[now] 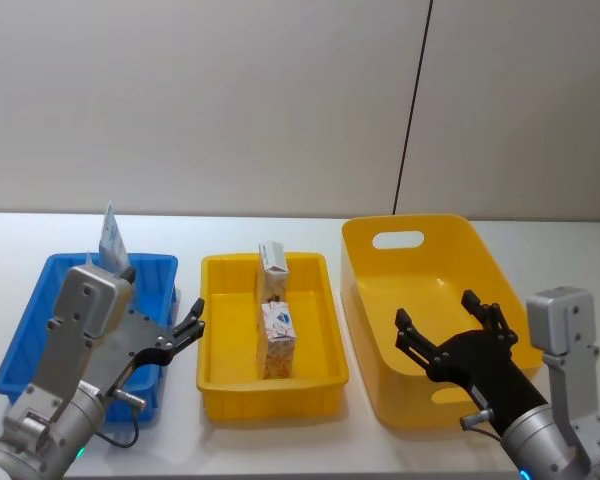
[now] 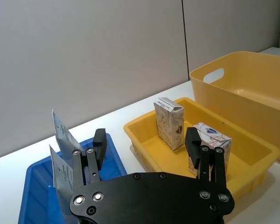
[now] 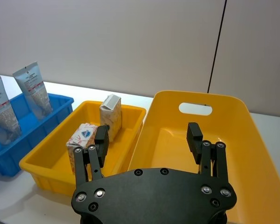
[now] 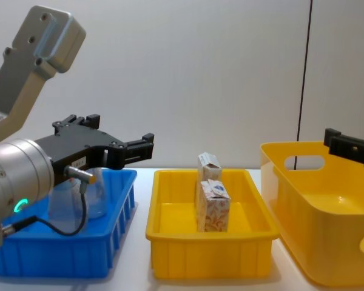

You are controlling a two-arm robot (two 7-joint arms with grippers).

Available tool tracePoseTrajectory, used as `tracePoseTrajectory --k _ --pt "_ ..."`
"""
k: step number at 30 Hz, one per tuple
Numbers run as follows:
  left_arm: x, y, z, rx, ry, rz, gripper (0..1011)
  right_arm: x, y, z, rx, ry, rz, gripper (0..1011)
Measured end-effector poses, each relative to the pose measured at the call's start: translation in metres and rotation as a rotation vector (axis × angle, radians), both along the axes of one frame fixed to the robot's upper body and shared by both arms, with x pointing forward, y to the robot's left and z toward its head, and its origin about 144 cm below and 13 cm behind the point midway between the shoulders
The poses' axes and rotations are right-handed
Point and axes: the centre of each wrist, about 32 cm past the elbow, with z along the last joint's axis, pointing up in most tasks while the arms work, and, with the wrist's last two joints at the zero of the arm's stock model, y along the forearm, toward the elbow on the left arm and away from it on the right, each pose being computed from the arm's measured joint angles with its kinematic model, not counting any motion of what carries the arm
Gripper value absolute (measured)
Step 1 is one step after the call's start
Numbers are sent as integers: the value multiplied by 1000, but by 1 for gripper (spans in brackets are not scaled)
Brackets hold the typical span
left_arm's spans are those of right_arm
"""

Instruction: Bimanual collaborative sorting of washing and personal care products

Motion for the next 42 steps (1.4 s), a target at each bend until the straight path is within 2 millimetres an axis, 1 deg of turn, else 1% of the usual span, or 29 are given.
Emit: tracePoseTrajectory --k 42 --pt "0 0 0 0 0 0 1001 0 0 1 0 -1 0 1002"
